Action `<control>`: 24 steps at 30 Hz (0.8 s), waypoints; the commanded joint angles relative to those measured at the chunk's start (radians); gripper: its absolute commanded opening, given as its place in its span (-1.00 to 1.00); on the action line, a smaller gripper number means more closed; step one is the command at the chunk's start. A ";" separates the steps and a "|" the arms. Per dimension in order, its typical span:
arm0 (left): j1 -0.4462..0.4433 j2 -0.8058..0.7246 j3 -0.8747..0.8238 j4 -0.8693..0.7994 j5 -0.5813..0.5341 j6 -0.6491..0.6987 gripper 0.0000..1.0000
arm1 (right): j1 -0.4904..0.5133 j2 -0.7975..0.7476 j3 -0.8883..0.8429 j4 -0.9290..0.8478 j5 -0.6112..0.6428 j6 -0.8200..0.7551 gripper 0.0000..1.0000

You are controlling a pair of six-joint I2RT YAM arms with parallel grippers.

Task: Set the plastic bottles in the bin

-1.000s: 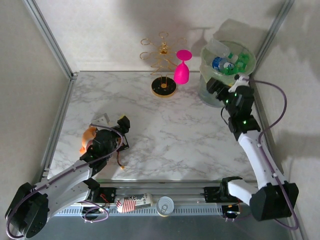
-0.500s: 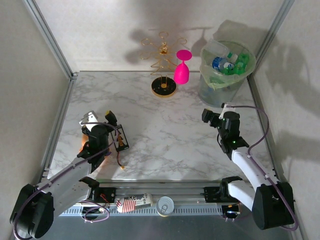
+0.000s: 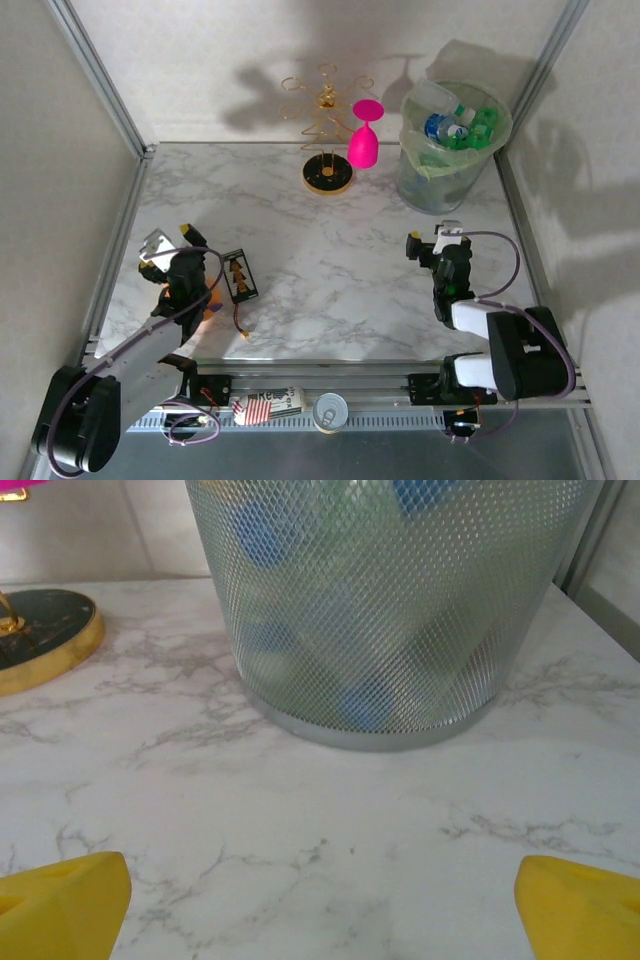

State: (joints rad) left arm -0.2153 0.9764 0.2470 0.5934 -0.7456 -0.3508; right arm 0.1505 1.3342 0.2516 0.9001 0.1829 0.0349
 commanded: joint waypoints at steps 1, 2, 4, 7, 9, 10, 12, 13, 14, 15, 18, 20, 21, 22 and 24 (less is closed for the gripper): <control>0.016 0.037 -0.039 0.092 -0.040 0.032 0.99 | -0.012 0.033 0.014 0.127 -0.003 -0.021 0.98; 0.016 0.052 -0.044 0.112 -0.035 0.045 0.99 | -0.015 0.036 0.012 0.149 -0.013 -0.027 0.98; 0.018 0.094 -0.045 0.152 -0.026 0.073 0.99 | -0.016 0.032 0.011 0.154 -0.019 -0.031 0.98; 0.017 0.167 -0.043 0.237 -0.023 0.115 0.99 | -0.016 0.042 0.019 0.132 -0.027 -0.035 0.97; 0.017 0.226 -0.042 0.311 -0.014 0.148 0.99 | -0.018 0.062 0.042 0.110 -0.031 -0.041 0.97; 0.018 0.261 -0.039 0.357 -0.006 0.169 0.99 | -0.019 0.074 0.056 0.098 -0.032 -0.046 0.97; 0.019 0.325 -0.028 0.426 0.015 0.204 0.99 | -0.019 0.085 0.069 0.083 -0.046 -0.054 0.97; 0.020 0.351 -0.011 0.429 0.035 0.220 0.99 | -0.018 0.082 0.066 0.088 -0.051 -0.056 0.97; 0.024 0.370 -0.001 0.446 0.063 0.236 0.99 | -0.019 0.076 0.056 0.098 -0.054 -0.058 0.97; 0.024 0.392 0.004 0.476 0.097 0.254 0.99 | -0.018 0.065 0.041 0.116 -0.057 -0.059 0.97; 0.032 0.439 0.007 0.562 0.225 0.294 0.99 | -0.020 0.030 -0.012 0.169 -0.052 -0.053 0.98; 0.043 0.507 -0.018 0.679 0.297 0.314 0.99 | -0.020 0.022 -0.031 0.182 -0.044 -0.049 0.98; 0.049 0.534 -0.025 0.728 0.305 0.321 0.99 | -0.021 0.023 -0.034 0.190 -0.032 -0.049 0.97; 0.061 0.509 -0.009 0.646 0.328 0.297 0.99 | -0.023 0.027 -0.042 0.218 -0.013 -0.055 0.97; 0.088 0.530 -0.030 0.716 0.370 0.281 0.99 | -0.028 0.034 -0.065 0.286 0.024 -0.061 0.98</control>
State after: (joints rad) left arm -0.1608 1.4899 0.2317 1.1725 -0.4824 -0.0772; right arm 0.1329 1.3731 0.2142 1.0615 0.1524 -0.0097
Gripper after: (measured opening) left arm 0.995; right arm 0.987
